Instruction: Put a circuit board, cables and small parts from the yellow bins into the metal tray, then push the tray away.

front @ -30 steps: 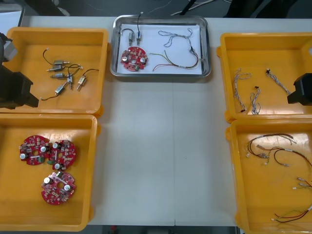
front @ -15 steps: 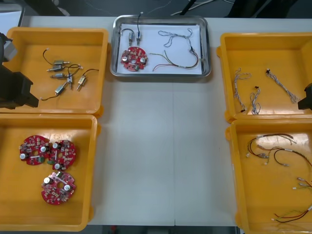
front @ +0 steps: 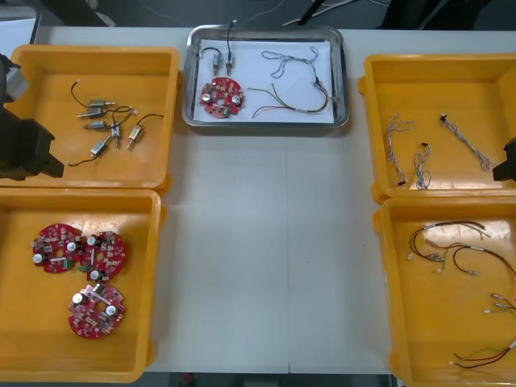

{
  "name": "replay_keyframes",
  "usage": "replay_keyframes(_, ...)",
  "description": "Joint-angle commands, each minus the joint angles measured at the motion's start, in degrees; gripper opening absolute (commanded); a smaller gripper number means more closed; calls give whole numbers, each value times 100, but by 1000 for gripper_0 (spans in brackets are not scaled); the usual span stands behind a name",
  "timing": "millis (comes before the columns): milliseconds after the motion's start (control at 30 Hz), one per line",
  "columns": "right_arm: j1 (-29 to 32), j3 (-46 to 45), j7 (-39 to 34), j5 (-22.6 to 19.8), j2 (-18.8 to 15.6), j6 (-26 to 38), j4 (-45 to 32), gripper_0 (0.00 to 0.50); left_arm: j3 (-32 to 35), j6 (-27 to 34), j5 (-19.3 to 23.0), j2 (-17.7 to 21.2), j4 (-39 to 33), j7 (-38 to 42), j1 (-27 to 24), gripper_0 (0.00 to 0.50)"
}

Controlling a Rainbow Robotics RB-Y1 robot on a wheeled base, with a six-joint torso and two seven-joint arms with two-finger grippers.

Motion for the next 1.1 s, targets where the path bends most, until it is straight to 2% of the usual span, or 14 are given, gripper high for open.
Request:
replay_keyframes(33, 49, -183, -231, -34, -224, 21, -175, 500, 194, 42, -51, -8, -90, -352, 107, 500)
replay_keyframes(1100, 49, -183, -231, -34, -224, 21, -175, 500, 194, 42, -51, -8, -90, -352, 107, 500)
